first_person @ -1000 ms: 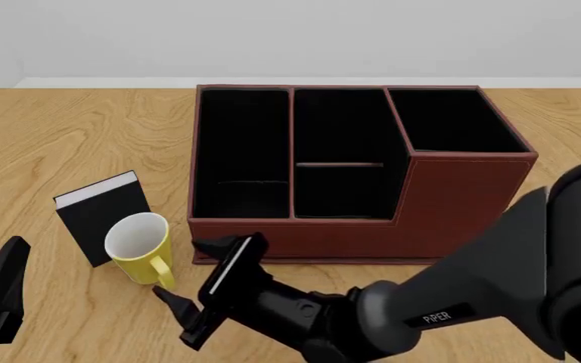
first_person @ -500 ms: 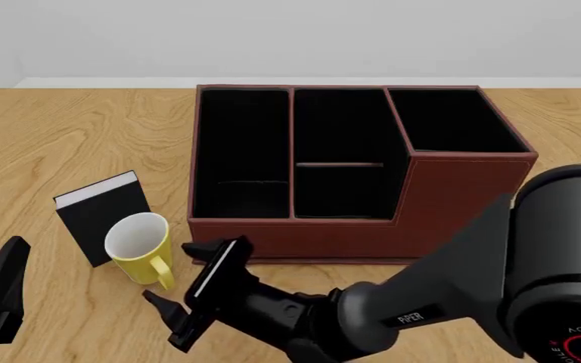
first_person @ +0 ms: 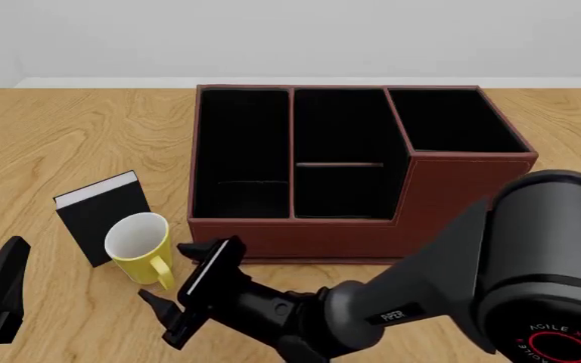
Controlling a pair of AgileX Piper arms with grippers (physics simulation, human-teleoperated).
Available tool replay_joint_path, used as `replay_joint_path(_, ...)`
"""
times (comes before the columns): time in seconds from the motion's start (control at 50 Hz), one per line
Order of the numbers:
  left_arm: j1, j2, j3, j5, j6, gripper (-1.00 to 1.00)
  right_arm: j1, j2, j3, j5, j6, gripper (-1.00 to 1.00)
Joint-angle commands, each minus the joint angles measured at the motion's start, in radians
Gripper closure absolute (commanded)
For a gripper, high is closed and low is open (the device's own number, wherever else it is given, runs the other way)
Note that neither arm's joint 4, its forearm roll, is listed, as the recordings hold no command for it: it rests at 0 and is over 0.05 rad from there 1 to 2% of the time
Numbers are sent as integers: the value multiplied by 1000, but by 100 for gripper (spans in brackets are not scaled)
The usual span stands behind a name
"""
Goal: Pick up the yellow and white mug and place it to the right of the caddy.
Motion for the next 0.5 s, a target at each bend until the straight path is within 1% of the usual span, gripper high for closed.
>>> replay_joint_path(0.02, 0, 0, 0, 0, 0, -100, 2, 16, -19, 6, 6, -100)
replay_joint_path(0.5, 0, 0, 0, 0, 0, -100, 5, 41, -44, 12, 9, -100)
